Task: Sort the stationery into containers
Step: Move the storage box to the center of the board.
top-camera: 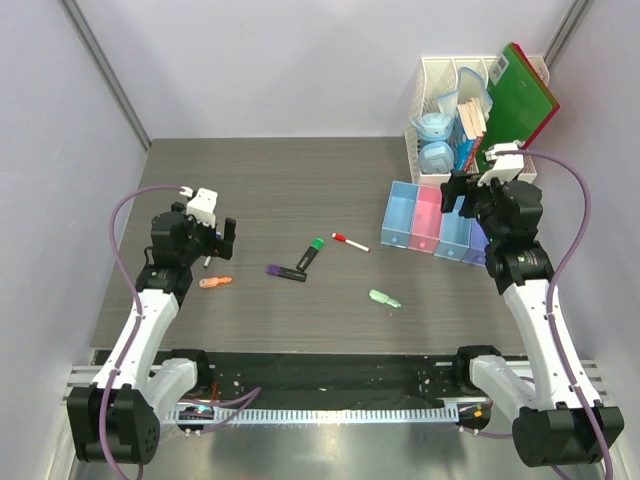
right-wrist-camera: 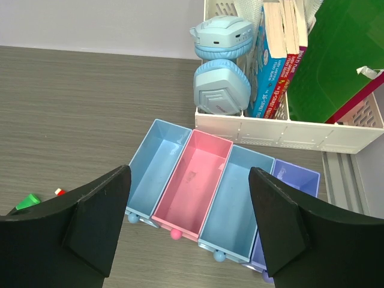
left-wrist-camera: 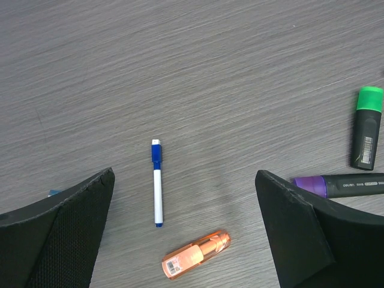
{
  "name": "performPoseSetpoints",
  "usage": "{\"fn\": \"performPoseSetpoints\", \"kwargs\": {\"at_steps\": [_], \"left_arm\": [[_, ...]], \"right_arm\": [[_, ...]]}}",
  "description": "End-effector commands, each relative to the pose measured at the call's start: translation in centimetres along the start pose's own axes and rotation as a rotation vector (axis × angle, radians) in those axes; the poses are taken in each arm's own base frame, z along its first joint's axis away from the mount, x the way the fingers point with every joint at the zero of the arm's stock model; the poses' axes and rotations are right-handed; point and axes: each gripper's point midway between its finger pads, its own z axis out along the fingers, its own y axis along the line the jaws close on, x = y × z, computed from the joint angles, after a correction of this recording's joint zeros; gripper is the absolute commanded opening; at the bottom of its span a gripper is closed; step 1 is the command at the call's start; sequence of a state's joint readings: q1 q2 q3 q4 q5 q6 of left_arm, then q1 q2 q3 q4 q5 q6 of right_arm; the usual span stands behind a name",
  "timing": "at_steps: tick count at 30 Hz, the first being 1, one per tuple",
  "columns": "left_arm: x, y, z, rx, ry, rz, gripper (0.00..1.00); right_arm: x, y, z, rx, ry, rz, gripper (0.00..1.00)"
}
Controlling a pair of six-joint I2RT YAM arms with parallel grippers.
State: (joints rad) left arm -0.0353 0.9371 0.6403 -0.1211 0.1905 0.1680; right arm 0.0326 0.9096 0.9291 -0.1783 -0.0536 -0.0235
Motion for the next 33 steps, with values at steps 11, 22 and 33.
{"fn": "performPoseSetpoints", "kwargs": {"at_steps": [11, 22, 33], "left_arm": [[-1.7, 0.5, 0.0, -0.019, -0.066, 0.015, 1.0], [-0.8, -0.1, 0.3, 0.023, -0.022, 0.039, 1.0], [-0.4, 0.0, 0.2, 0.021, -0.009, 0.071, 1.0]], "right_arm": [[-1.3, -0.5, 1.1, 0.021, -0.033, -0.026, 0.83], [8.7, -3.4, 6.6, 0.206, 0.383, 0.074, 0.8], [17.4, -3.3, 9.2, 0.255, 0.617, 0.15, 0.71]]}}
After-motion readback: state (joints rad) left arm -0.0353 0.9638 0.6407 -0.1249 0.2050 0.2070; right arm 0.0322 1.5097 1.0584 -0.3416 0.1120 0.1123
